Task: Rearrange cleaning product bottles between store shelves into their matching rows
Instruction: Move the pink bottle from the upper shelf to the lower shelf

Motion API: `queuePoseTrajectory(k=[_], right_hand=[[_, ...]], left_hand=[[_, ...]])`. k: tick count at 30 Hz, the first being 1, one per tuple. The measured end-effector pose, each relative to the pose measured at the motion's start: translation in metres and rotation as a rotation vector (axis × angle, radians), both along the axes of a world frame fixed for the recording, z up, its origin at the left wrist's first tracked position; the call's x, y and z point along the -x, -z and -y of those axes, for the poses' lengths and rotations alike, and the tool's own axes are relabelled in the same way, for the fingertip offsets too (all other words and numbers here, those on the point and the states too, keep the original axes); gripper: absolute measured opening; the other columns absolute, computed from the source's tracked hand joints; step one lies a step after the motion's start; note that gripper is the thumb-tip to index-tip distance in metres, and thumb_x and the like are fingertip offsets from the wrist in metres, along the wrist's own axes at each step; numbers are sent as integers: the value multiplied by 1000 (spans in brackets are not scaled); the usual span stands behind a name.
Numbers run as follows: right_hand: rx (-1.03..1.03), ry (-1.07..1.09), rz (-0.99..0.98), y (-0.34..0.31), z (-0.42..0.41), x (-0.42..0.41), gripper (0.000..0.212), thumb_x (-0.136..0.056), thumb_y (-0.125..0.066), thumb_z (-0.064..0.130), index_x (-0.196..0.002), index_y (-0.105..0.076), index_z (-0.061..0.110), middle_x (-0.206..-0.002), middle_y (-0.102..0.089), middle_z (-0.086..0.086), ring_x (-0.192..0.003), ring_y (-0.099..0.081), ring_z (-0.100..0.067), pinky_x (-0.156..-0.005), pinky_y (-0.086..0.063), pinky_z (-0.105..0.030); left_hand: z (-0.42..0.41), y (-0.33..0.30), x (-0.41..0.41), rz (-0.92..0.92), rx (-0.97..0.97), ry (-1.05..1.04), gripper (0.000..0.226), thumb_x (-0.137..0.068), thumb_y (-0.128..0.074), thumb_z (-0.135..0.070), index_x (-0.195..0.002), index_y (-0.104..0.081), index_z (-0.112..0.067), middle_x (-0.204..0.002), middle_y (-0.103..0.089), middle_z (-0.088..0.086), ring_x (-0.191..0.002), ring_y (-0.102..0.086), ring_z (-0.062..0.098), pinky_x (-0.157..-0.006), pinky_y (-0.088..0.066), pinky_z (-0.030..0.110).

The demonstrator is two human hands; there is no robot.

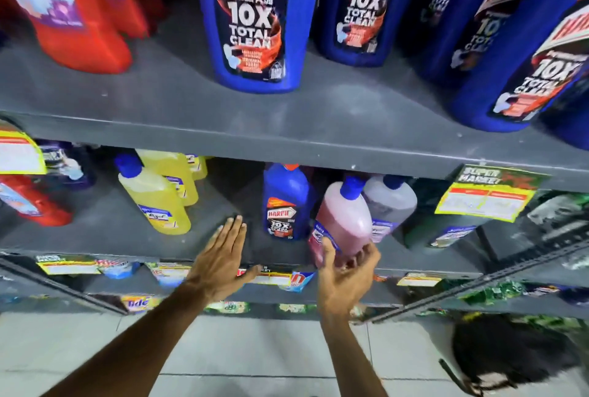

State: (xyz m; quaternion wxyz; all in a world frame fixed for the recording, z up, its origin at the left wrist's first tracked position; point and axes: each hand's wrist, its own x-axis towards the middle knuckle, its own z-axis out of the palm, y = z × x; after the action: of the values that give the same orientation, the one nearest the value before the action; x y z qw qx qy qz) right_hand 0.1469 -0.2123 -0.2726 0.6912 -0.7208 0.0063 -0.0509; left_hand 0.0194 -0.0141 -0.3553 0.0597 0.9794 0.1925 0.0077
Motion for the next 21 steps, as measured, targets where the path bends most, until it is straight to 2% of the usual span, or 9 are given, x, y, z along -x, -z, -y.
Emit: queuePoseTrajectory(k=[2,4,8,13,15,17,19,21], right_hand=[[-22,2,9,0,-4,-2,63,-80,-89,13,-130,-53,18,-123,-70,-9,-108,-74,-20,-92,-63,-43],[-28,0,-2,0,-9,-7,64,-80,-90,17,-130,-52,17,-126,-69,-14,-110,-74,-24,-92,-63,-45],[-40,-5,-35,-3,-18,-13,63,-79,-91,14,-127,-51,24,-128,-68,-10,-112,-72,-23,-94,-63,-47],[-37,27,-49,-7,-18,-9,72,-72,-95,14,-129,-53,26,-134,-61,-5,-123,-66,-25,-94,-63,-38],[68,91,70,-16,-12,1,83,-67,-98,18,-137,-52,19,-137,-47,-4,-127,-56,-23,-101,-58,-38],[192,86,292,-26,-8,16,84,-68,-98,18,-138,-52,5,-136,-40,-13,-128,-49,-29,-106,-51,-33],[273,-73,481,-40,-13,28,71,-74,-94,14,-131,-55,-3,-131,-45,-22,-126,-48,-27,-108,-44,-19],[393,-311,501,-57,-27,25,70,-80,-89,18,-138,-54,2,-138,-47,-15,-133,-43,-16,-114,-29,-9]], left_hand=[[1,3,-1,0,-3,-9,105,-98,-24,-78,-159,-26,8,-169,-24,27,-156,-27,40,-126,-11,43],[1,5,-2,6,-2,-11,106,-98,-22,-79,-160,-23,6,-170,-20,26,-157,-24,39,-127,-9,43],[1,8,-1,5,-11,-11,105,-99,-23,-80,-162,-20,5,-172,-15,24,-159,-19,37,-128,-10,43],[0,9,0,-10,7,-19,107,-98,-19,-82,-163,-16,4,-172,-12,23,-160,-15,36,-129,-18,47],[1,8,1,-10,19,-21,106,-98,-19,-81,-162,-20,4,-171,-16,24,-159,-18,37,-128,-22,49],[1,9,1,9,37,-22,103,-100,-24,-78,-161,-24,5,-171,-19,24,-159,-21,37,-128,-26,51],[1,10,0,45,65,-23,98,-100,-33,-72,-159,-27,6,-170,-22,24,-158,-23,38,-126,-31,54],[1,10,0,42,85,-31,100,-97,-37,-71,-160,-26,6,-170,-20,24,-158,-21,38,-125,-32,55]])
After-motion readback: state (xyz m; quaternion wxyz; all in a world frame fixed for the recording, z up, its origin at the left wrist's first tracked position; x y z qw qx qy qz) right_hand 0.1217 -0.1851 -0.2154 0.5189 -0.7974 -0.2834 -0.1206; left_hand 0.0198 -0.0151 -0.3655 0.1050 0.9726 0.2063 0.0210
